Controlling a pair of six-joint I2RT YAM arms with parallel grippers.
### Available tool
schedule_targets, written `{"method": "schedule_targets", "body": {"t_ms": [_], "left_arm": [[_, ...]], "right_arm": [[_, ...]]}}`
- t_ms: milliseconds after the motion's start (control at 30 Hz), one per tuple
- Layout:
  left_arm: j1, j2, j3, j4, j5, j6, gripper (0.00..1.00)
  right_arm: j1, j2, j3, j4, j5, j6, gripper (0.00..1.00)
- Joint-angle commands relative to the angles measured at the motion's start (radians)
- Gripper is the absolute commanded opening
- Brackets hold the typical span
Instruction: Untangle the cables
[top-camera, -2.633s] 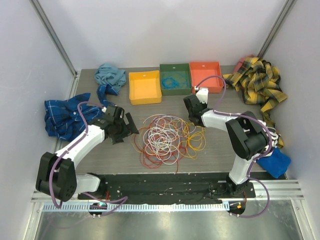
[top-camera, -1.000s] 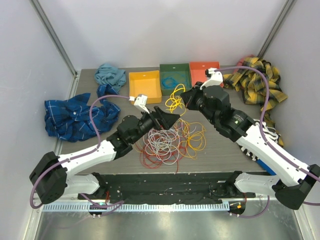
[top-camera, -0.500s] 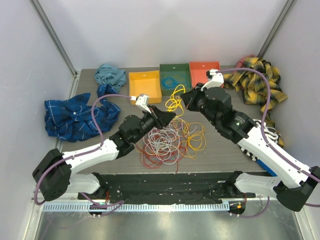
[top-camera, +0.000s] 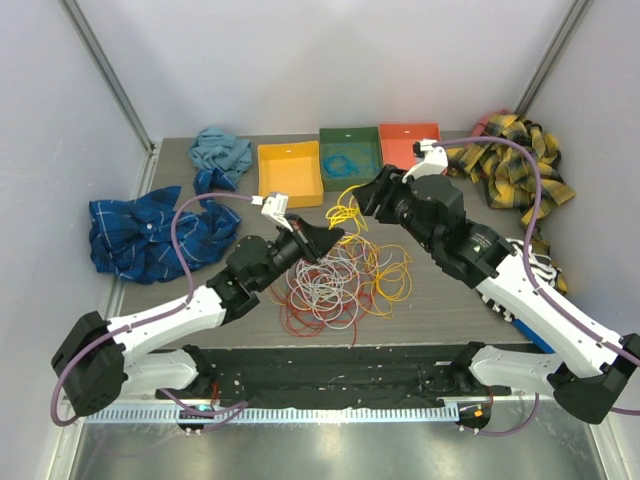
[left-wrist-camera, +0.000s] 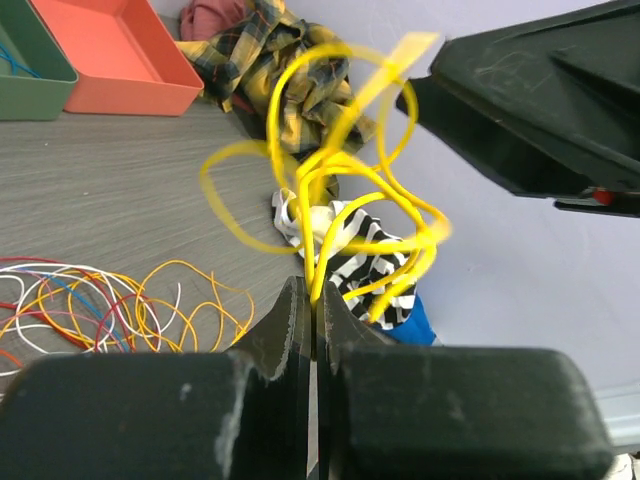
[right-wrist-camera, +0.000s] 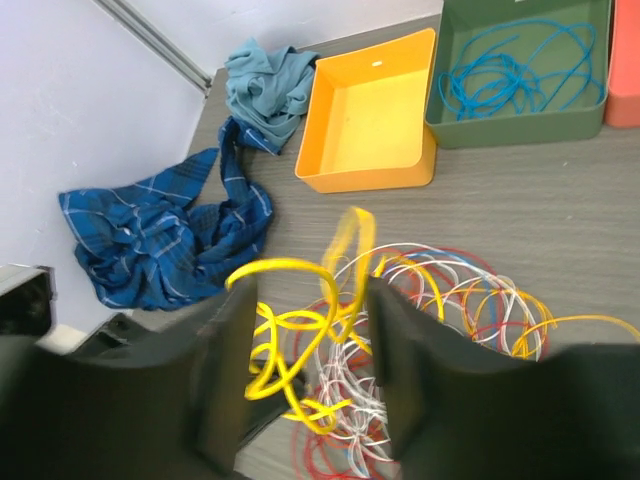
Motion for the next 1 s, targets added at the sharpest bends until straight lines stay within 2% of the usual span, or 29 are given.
{"method": "schedule_targets", "body": {"t_ms": [0, 33, 67, 267, 467, 667, 967], "left_arm": [[-0.003, -0.081, -0.013, -0.047, 0.011, 0.008, 0.0], [-0.003, -0.107, -0.01, -0.094, 0.011, 0.018, 0.0], [-0.003, -0.121, -0.01, -0.114, 0.015, 0.023, 0.0], [-0.003, -0.198, 0.065, -0.31, 0.029, 0.072, 0.0], [-0.001, -0.209, 0.192, -0.456, 0.008, 0.101, 0.0], [-0.003, -0.184, 0.301, -0.512, 0.021, 0.113, 0.0], [-0.001, -0.149, 0.355, -0.541, 0.031, 0.121, 0.0]], "right_arm": [[0.006, -0.024, 0.0, 0.012, -0.009, -0.005, 0.61], [0.004, -0.028, -0.008, 0.014, -0.008, -0.006, 0.66], [0.006, -0.035, -0.017, 0.021, -0.006, -0.009, 0.66], [0.004, -0.05, -0.083, 0.055, -0.032, -0.012, 0.61], [0.006, -0.12, -0.265, 0.162, -0.109, 0.008, 0.6], [0.006, -0.217, -0.405, 0.29, -0.144, 0.026, 0.63], [0.004, -0.262, -0.43, 0.345, -0.143, 0.001, 0.61]]}}
